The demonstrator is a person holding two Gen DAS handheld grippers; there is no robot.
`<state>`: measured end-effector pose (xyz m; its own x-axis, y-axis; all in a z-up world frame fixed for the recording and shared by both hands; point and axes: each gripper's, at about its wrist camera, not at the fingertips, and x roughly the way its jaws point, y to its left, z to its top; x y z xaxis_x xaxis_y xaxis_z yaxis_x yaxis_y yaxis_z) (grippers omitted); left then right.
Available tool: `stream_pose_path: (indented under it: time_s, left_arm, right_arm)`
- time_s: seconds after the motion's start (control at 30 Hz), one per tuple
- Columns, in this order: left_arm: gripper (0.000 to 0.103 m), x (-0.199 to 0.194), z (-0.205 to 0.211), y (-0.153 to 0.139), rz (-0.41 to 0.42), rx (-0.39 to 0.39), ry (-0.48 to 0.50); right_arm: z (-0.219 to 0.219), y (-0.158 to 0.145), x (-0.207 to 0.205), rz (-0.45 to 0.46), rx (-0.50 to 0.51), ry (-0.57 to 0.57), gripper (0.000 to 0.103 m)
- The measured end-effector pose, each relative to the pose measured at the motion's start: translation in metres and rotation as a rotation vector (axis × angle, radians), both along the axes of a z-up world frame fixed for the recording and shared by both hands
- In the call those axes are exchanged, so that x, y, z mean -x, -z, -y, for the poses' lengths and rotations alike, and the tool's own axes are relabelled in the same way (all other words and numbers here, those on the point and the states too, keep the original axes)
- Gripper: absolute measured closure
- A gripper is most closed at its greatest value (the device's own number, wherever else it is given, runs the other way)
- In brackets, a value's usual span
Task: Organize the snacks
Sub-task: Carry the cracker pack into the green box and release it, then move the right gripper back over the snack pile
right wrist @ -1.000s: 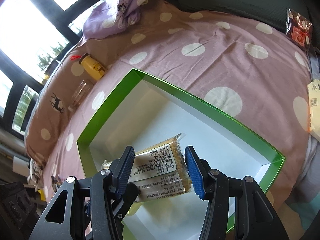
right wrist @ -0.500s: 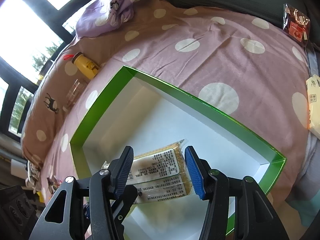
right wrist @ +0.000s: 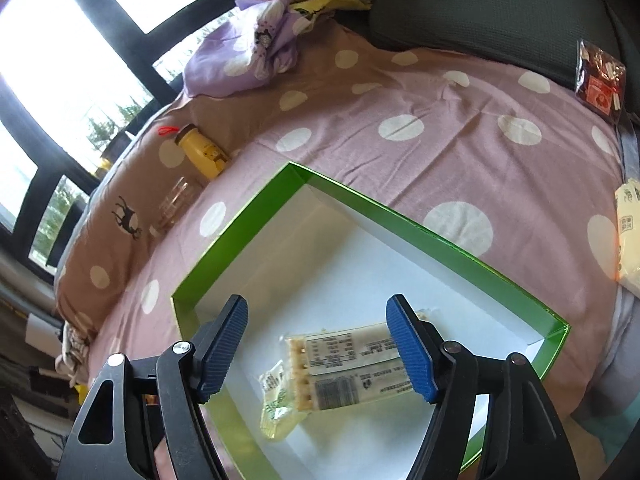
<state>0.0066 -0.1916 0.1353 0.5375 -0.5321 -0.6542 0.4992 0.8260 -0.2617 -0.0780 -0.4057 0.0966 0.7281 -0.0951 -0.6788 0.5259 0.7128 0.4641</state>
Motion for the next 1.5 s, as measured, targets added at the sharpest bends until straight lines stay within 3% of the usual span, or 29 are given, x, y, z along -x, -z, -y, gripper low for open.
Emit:
stream_pose_path:
  time_s: [0.2,0.27,0.37,0.43,0.53,0.9,1.37,1.5]
  left_arm:
    - [0.025,-0.006,-0.092,-0.003,-0.034,-0.038,-0.253]
    - [0.015,0.001,-0.117,-0.007,-0.024,-0.033,-0.301]
    - [0.009,0.010,-0.152,-0.005,-0.012,-0.032,-0.346]
    - [0.008,0.011,-0.176,0.003,-0.023,-0.011,-0.375]
    - [0.009,0.002,-0.202,0.016,-0.090,-0.014,-0.461]
    - [0.008,-0.007,-0.240,0.046,-0.240,0.031,-0.517]
    - [0.009,-0.013,-0.268,0.069,-0.361,-0.012,-0.572]
    - [0.009,-0.014,-0.273,0.070,-0.361,-0.016,-0.568]
  right_arm:
    - [-0.031,-0.012,-0.011,0.003,0.062,-0.062,0.022]
    - [-0.044,-0.016,-0.014,0.007,0.086,-0.094,0.022]
    - [-0.069,-0.022,-0.021,0.033,0.105,-0.170,0.022]
    - [-0.088,-0.023,-0.028,0.060,0.097,-0.240,0.016]
    - [-0.118,-0.020,-0.038,0.065,0.089,-0.356,0.015]
    - [-0.212,0.005,-0.067,0.008,0.148,-0.560,0.015]
    - [-0.278,0.024,-0.079,-0.018,0.113,-0.708,0.015]
    - [-0.292,0.027,-0.081,-0.029,0.096,-0.754,0.015]
